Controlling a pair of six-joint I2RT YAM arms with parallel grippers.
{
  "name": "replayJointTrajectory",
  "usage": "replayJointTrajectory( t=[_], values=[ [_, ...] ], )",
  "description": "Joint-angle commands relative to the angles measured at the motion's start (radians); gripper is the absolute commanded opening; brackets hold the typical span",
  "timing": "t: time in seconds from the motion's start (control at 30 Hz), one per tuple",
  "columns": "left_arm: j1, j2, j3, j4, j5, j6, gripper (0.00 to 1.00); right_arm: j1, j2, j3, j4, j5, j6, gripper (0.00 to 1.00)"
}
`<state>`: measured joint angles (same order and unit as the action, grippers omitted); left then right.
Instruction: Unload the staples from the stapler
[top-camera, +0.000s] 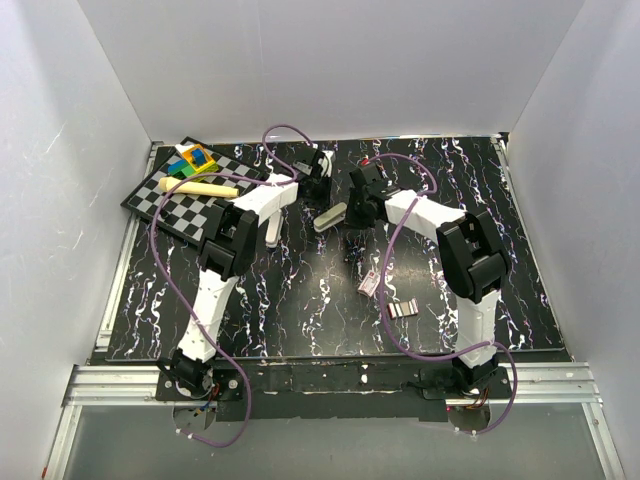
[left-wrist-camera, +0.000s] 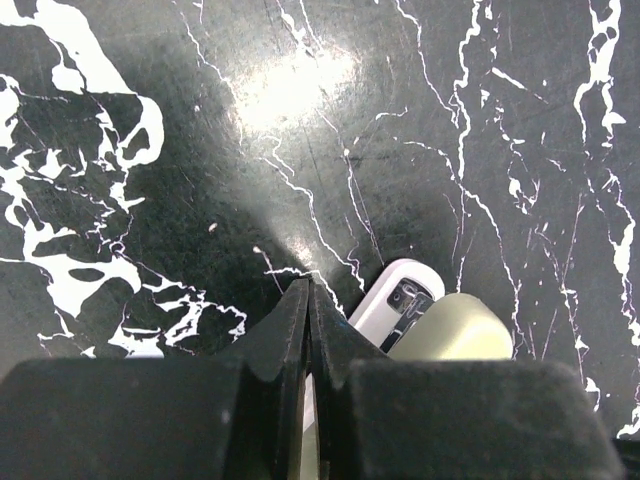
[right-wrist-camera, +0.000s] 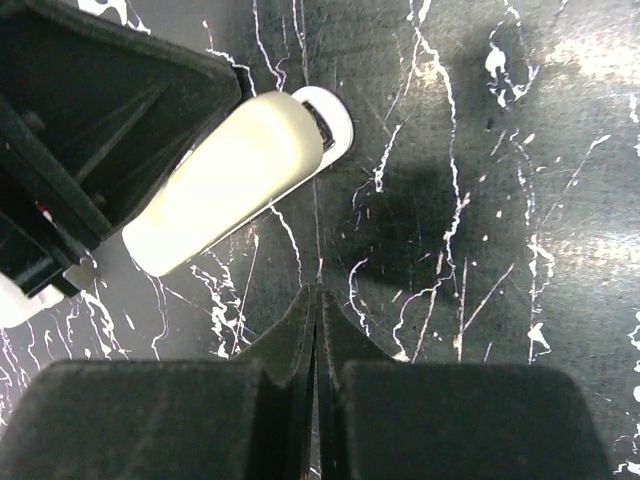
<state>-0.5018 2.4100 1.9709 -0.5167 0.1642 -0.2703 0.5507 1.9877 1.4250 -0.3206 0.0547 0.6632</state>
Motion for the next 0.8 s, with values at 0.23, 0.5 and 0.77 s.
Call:
replayJointTrajectory(
  t=[0.23, 0.5, 0.77],
  values=[
    [-0.006, -0.216, -0.194, -0.036, -0.061, 0.025, 0.0, -0.014, -0.023, 0.029, 0.003, 0.06, -0.01, 0.01],
    [-0.006, -0.308, -0.264, -0.048, -0.118, 0.048, 0.02, -0.014, -0.139, -0.015, -0.024, 0.089, -0.048, 0.01],
    [-0.006, -0.388, -0.288, -0.06, -0.144, 0.054, 0.2, -0.012, -0.292, -0.095, -0.055, 0.117, -0.083, 0.01]
  ],
)
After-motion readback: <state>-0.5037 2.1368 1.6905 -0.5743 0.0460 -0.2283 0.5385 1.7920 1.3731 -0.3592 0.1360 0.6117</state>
